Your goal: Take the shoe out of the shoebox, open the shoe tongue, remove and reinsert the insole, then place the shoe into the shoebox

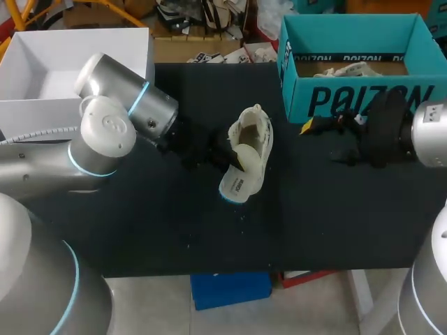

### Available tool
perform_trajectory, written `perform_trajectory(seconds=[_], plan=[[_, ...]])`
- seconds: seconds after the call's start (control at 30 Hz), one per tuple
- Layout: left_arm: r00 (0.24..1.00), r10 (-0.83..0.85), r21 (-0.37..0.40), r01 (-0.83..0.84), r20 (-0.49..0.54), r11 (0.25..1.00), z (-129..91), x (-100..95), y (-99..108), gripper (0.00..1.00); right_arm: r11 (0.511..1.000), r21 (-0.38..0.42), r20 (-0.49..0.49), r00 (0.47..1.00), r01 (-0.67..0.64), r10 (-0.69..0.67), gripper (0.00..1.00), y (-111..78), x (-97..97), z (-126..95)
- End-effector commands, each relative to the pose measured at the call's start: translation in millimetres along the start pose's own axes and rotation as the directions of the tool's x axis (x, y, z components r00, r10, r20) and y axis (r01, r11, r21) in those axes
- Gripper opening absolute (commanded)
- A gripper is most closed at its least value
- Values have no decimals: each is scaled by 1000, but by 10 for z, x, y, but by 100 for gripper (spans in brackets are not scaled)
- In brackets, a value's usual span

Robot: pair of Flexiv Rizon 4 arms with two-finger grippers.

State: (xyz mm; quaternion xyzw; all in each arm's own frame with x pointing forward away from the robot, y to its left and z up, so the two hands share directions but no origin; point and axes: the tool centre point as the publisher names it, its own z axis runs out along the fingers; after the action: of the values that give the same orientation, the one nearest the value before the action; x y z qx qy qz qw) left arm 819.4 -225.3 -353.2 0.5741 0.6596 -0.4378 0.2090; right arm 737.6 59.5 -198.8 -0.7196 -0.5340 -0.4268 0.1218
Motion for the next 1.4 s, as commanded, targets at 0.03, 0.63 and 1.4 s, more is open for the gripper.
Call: perform_trajectory(seconds=[0.03,0.63,1.4], plan=[[1000,-2,12,2,-15,1000,106,-43,154,0,1000,-1,2,1000,-1,1,100,-6,4,5],[996,13,-14,-14,-89,1000,128,-52,439,0,1000,-1,2,1000,-1,1,100,-6,4,5],[982,61,14,-60,-179,998,23,-8,209,0,1000,-1,2,1000,-1,1,100,-6,4,5]])
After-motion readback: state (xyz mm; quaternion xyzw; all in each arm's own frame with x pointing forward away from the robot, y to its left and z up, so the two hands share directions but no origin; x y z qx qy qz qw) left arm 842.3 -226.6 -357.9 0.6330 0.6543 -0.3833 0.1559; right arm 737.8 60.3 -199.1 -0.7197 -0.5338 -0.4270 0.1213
